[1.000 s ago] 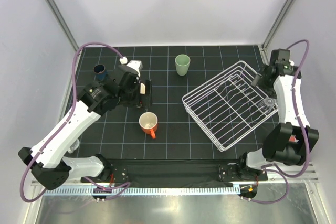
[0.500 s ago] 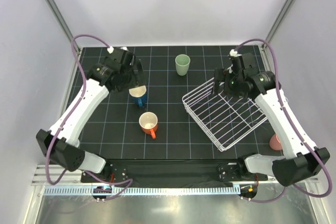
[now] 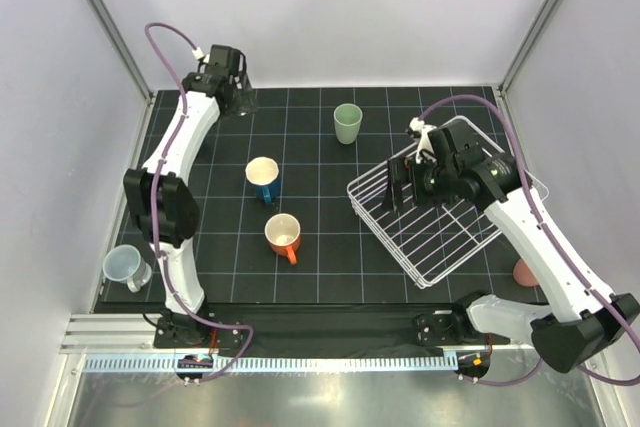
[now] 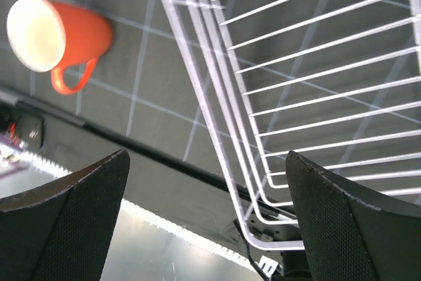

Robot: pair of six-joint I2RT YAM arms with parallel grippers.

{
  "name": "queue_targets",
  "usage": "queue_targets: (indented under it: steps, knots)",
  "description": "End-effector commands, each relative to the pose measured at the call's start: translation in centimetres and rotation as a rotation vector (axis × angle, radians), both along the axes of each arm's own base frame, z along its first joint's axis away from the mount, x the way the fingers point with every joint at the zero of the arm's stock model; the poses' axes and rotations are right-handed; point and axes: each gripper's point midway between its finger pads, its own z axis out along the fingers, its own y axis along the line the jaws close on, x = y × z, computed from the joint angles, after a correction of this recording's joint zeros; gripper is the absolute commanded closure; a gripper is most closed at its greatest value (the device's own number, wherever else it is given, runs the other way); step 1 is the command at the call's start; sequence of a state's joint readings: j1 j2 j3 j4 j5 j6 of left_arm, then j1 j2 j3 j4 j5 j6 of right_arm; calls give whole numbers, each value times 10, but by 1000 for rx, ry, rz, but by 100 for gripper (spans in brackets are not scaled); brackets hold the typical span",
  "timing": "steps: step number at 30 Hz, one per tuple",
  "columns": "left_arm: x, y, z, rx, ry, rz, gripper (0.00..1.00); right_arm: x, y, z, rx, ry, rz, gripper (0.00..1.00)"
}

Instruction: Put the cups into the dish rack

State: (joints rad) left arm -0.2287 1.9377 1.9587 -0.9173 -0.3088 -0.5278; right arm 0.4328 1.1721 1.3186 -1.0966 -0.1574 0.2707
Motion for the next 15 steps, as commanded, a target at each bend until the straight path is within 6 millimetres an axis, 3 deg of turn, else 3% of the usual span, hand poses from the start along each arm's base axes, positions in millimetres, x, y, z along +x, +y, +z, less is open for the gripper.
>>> queue_targets:
  steps: [1,4,9,15]
  knots:
    - [40,30,12,83,-94,-7,8,-17,14,9,76,-37,92,0]
    - [63,55,-5,86,-106,17,9,-26,17,4,79,-27,116,0]
    - [81,97,-30,77,-95,62,13,-32,28,-1,101,1,166,0]
    - [89,111,-48,104,-74,55,17,-33,33,-11,77,22,198,0]
